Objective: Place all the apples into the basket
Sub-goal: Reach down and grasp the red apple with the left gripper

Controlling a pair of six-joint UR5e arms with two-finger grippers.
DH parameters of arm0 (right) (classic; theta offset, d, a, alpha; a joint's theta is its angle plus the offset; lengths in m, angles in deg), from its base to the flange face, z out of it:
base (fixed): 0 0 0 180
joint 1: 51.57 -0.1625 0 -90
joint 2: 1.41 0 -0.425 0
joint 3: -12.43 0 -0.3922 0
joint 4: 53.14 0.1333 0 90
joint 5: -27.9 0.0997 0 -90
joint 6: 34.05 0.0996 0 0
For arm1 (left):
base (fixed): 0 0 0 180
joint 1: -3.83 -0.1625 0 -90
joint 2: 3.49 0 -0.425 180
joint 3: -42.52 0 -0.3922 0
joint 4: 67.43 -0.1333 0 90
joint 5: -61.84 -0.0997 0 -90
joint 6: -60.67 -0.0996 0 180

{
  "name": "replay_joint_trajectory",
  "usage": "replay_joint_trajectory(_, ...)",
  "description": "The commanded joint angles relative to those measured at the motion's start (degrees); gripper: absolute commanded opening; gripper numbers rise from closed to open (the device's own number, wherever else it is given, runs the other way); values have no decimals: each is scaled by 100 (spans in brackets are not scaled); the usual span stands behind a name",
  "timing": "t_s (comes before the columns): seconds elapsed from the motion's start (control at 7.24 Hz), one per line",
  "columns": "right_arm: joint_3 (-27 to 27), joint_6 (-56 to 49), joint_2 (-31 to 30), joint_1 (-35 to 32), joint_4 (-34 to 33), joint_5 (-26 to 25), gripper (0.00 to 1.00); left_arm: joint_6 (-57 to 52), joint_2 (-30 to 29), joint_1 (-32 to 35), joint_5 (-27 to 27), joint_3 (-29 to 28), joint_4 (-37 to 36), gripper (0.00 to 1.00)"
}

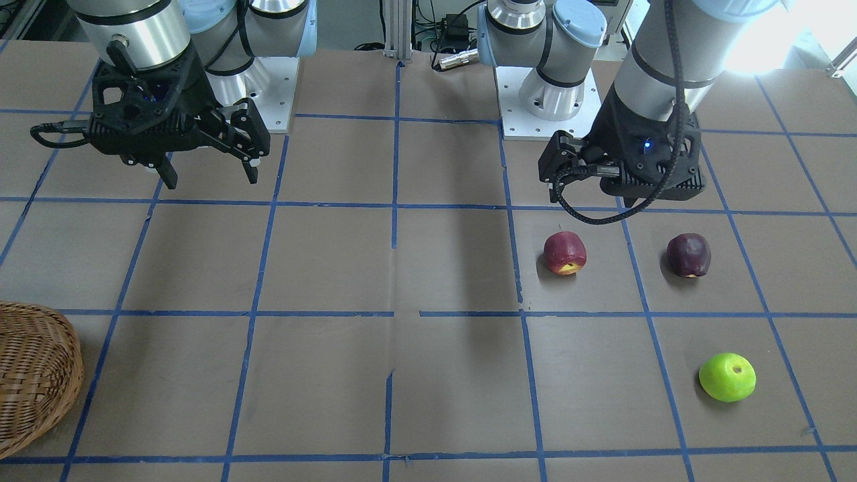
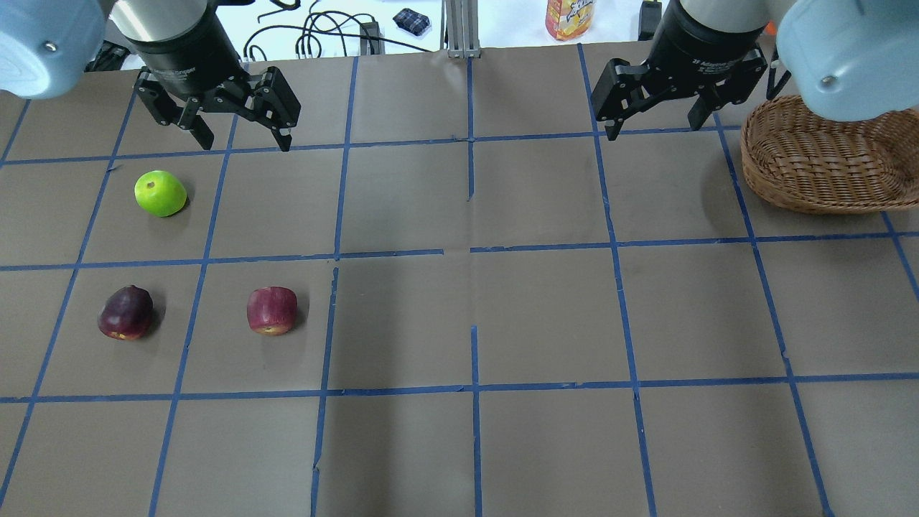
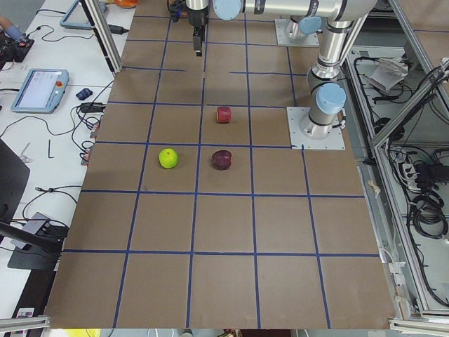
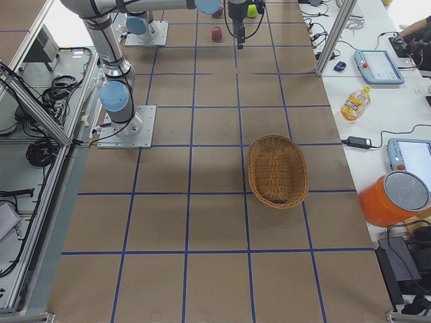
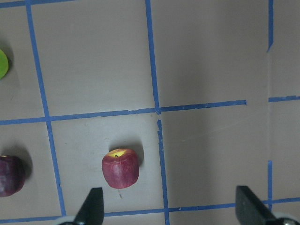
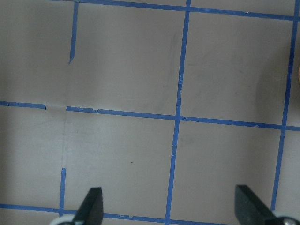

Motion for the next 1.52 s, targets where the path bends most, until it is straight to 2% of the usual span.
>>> replay_joint_trajectory(0.0,0,9,-8,0,16,0,100,2,-81,9,28,-65,41,100)
replay_joint_trajectory(0.14,0,26,-9,0,7,0,100,2,-65,0,28,-48,40,100)
replay_joint_trajectory(0.41,-9,44,-9,0,16,0,100,-94,-195,-122,20,354,-20,100)
replay_joint_trajectory(0.55,-8,44,0,0,16,0,100,-95,-327,-419,37,766,-352,100)
replay_joint_trajectory(0.69,0,35,0,0,16,0,100,-182,-407,-744,72,1553,-555,100)
replay_joint_trajectory(0.83,0,44,0,0,16,9,100,-679,-529,-1165,12,2161,-2054,100)
replay_joint_trajectory(1.1,0,44,-8,0,16,26,100,-772,-548,-1292,72,2919,-2481,100)
replay_joint_trajectory(1.38,0,35,-9,0,7,18,100,-658,-531,-1284,308,3396,-2850,100)
